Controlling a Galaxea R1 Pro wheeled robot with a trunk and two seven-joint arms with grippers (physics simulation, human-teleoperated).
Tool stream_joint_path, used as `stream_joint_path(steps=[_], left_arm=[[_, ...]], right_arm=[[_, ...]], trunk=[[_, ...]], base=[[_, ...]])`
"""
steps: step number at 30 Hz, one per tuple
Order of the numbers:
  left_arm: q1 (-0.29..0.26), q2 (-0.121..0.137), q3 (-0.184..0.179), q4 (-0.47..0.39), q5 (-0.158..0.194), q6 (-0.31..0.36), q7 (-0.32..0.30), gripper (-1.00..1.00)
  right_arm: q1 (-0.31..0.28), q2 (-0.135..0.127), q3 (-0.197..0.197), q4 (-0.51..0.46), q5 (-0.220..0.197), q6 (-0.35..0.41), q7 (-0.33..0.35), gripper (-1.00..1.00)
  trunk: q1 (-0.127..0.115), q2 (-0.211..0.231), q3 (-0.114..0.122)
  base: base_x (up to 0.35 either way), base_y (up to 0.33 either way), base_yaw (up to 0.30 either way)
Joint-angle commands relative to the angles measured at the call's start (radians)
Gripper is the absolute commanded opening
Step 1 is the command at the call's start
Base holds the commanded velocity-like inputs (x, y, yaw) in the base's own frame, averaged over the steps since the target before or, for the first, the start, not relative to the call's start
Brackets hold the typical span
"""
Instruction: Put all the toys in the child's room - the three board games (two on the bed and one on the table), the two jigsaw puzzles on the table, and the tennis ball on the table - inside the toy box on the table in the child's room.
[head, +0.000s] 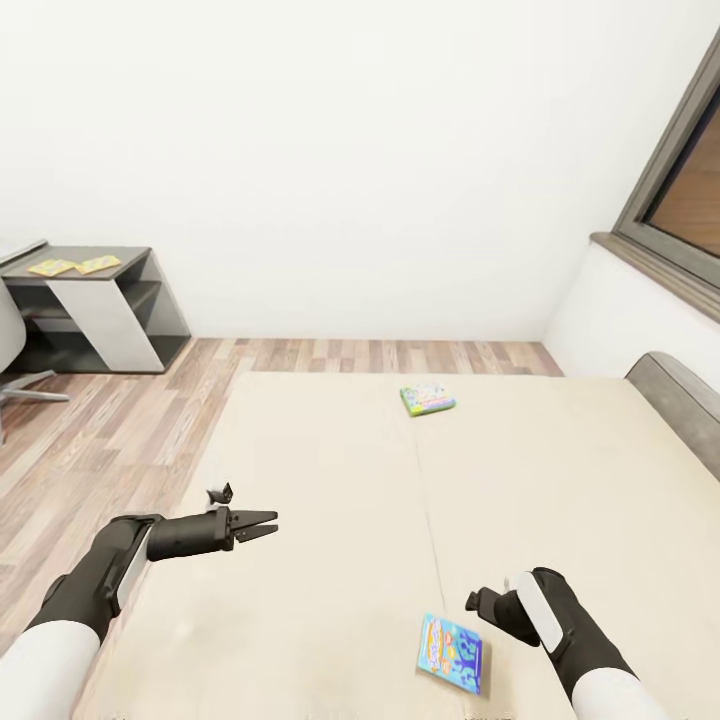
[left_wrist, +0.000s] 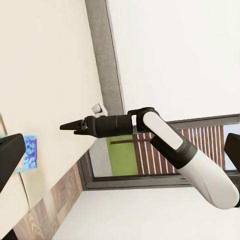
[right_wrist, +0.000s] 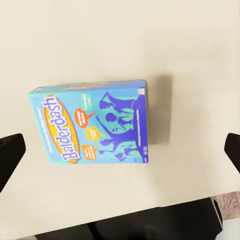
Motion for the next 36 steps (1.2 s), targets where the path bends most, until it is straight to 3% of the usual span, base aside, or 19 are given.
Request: stream_joint_path(steps=[1,36], left_arm=[[0.0,0.0,0.0,0.0,0.0,0.011,-0.004,1.0],[0.0,-0.001,0.0,0.0,0.0,0.009,-0.002,1.0]], right_arm=[[0.0,0.0,-0.001,-0.001,-0.01,0.003,-0.008,1.0],[0.0,0.002,0.001,-0.001,-0.01,0.003,-0.009,1.0]], trunk=[[0.0,-0.001,-0.003],[0.0,-0.001,-0.059]], base=[[0.0,0.0,0.0],[0.0,0.0,0.0]])
